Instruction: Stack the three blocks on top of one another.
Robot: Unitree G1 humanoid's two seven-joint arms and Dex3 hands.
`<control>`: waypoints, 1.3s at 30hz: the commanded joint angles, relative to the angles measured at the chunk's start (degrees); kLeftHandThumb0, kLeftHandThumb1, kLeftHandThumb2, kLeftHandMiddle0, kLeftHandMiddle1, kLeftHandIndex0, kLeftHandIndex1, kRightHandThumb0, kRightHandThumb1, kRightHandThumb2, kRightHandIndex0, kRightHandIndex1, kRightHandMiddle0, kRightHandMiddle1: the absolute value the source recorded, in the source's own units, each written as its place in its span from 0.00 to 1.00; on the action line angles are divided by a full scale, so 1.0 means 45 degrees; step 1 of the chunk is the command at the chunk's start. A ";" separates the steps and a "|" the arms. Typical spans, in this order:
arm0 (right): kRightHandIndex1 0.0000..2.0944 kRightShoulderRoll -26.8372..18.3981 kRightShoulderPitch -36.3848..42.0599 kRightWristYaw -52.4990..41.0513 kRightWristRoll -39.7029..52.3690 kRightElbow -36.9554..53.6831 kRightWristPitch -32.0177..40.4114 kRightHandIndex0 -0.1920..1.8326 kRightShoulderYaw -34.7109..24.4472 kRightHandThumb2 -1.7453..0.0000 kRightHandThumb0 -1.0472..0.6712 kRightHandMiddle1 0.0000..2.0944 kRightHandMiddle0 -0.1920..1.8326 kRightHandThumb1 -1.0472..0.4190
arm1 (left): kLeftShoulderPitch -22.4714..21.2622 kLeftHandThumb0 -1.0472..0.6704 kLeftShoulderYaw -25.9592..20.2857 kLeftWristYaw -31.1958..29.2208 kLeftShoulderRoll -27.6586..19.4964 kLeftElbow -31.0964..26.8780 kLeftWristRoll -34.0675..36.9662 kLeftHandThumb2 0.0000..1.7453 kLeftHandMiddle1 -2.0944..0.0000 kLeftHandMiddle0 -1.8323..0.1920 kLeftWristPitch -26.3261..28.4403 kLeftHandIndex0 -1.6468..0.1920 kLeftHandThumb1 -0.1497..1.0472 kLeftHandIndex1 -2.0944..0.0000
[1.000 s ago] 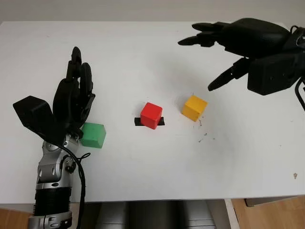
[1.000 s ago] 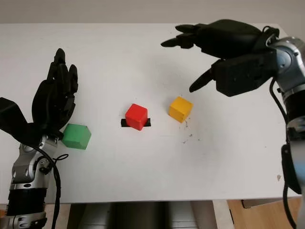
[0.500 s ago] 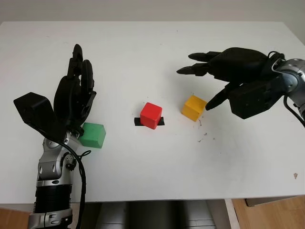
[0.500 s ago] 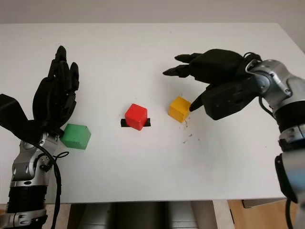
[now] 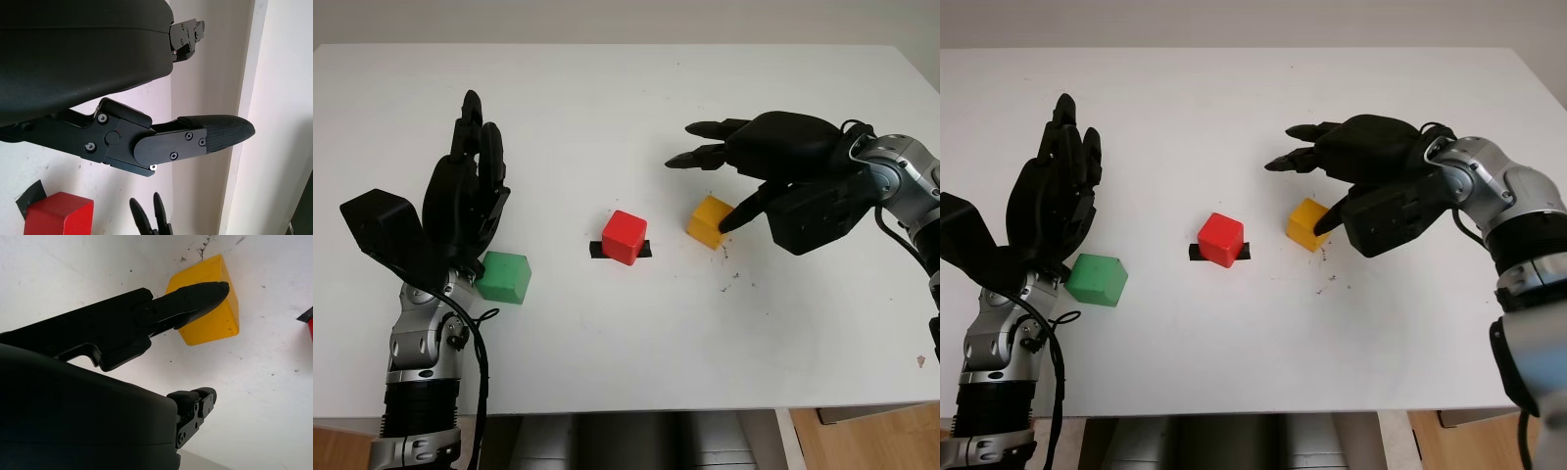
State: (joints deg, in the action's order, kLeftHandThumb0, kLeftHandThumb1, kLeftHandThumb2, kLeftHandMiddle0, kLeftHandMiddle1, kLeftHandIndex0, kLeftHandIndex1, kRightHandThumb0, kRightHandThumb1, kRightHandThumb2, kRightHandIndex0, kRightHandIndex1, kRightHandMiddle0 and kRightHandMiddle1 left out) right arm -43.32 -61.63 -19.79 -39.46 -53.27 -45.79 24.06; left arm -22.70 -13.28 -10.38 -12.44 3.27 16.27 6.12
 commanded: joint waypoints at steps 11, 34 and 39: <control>0.03 -0.0253 -0.0045 -0.0116 0.0833 0.0688 0.0430 0.14 -0.0665 0.97 0.25 0.03 0.25 0.15 | -0.0100 0.16 -0.0099 -0.0109 -0.0107 0.0079 -0.0007 0.32 1.00 1.00 -0.0114 1.00 1.00 1.00; 0.03 -0.0752 0.0168 -0.0755 0.1617 0.2153 0.0128 0.15 -0.1671 0.97 0.16 0.03 0.26 0.21 | -0.0095 0.16 -0.0117 -0.0266 -0.0150 0.0230 -0.0006 0.32 1.00 1.00 -0.0313 1.00 1.00 1.00; 0.02 -0.0779 0.0907 -0.0721 0.0886 0.2708 0.0326 0.13 -0.1332 0.97 0.22 0.02 0.25 0.21 | -0.0088 0.16 -0.0116 -0.0217 -0.0171 0.0165 -0.0052 0.32 1.00 1.00 -0.0237 1.00 1.00 1.00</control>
State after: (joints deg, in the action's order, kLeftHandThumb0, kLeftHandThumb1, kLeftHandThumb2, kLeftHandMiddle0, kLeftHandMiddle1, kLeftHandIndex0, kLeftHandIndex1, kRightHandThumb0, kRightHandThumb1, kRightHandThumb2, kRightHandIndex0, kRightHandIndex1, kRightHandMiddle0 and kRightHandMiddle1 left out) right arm -45.79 -58.65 -23.35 -34.80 -42.51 -44.54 17.57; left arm -22.73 -13.42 -11.29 -12.54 4.19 16.06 5.28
